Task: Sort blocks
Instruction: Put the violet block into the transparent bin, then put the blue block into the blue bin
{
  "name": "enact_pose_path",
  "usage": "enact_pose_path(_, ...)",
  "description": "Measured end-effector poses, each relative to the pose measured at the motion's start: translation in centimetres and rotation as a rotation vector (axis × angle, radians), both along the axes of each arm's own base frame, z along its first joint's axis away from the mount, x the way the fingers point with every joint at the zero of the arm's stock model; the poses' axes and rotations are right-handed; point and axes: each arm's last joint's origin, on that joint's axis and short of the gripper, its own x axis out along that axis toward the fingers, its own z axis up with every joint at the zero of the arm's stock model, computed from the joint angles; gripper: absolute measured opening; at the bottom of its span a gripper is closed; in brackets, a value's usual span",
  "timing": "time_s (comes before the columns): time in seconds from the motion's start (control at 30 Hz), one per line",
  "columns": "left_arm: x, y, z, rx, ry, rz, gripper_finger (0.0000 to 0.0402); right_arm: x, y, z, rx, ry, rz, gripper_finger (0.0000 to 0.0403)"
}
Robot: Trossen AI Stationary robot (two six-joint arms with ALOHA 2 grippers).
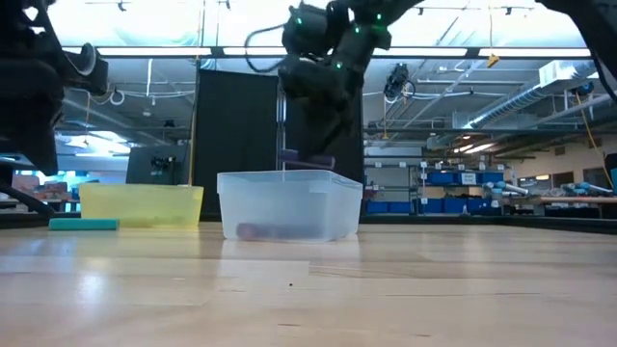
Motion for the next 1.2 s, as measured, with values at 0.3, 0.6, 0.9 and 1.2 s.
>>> enact_pose_path(0.3, 0.4, 1.6, 0.0, 0.066, 0.015, 0.079, 0.0241, 0.4, 3.2, 0.0, -0.1, 0.015, 0.045, 0.0251)
enact_pose_path(0.6, 0.7, 2.2, -0.6, 0.106, 0.048, 0.059, 0.0281, 0.5, 3.2, 0.2, -0.119, -0.002, 0.082, 0.0323)
enact_pose_path(0.9, 1.7, 1.6, -3.2, 0.152, 0.204, -0.068, 0.0291, 0.6, 3.1, 0.2, -0.128, -0.015, 0.097, 0.0314)
enact_pose_path(1.2, 1.8, 0.8, -3.6, 0.203, 0.11, 0.056, 0.0261, 1.1, 3.4, 0.5, -0.155, -0.068, 0.138, 0.0308)
